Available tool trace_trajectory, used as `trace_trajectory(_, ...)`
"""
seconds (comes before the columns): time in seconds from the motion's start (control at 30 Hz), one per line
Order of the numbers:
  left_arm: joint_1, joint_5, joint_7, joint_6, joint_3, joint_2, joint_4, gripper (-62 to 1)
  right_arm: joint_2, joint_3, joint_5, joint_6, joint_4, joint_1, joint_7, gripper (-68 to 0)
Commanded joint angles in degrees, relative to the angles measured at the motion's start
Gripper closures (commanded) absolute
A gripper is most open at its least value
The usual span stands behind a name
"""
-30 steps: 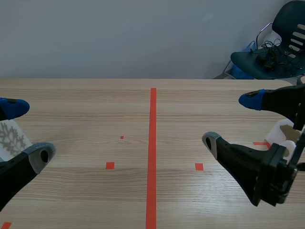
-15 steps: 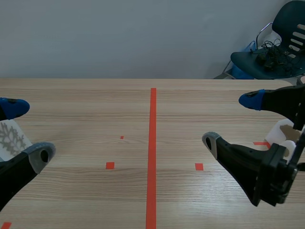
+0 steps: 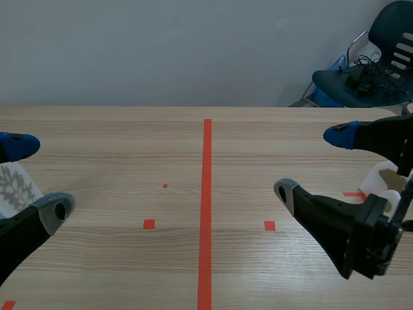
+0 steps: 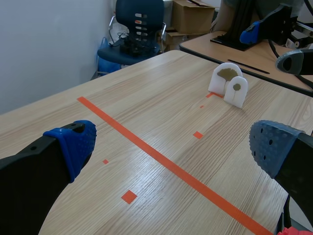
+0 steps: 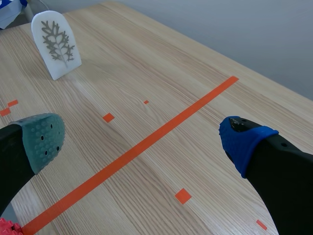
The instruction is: Do the leaf sorting experiment
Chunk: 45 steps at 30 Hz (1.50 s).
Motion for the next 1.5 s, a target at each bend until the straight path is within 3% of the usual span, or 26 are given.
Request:
trace_trajectory(0.0,-0.2,-0.8,-0.7,-0.1,-0.3,0.5,1.3,-62.3,0.0,0.5,0.6,0.0,0.4,0.9,0.7,-67.9)
trace_trajectory(1.2,-0.2,-0.8,-0.7,-0.1,-0.3,0.4,1.3,-62.3,0.0,0.3,-0.5,0.0,0.2,0.9,-0.9,-67.9)
trace_trajectory(1.47,-0.2,-0.8,-0.7,-0.1,-0.3,0.4,1.3,-62.3,-0.1,-6.3,-5.0,0.0,-6.0,6.7,-0.7,-67.9)
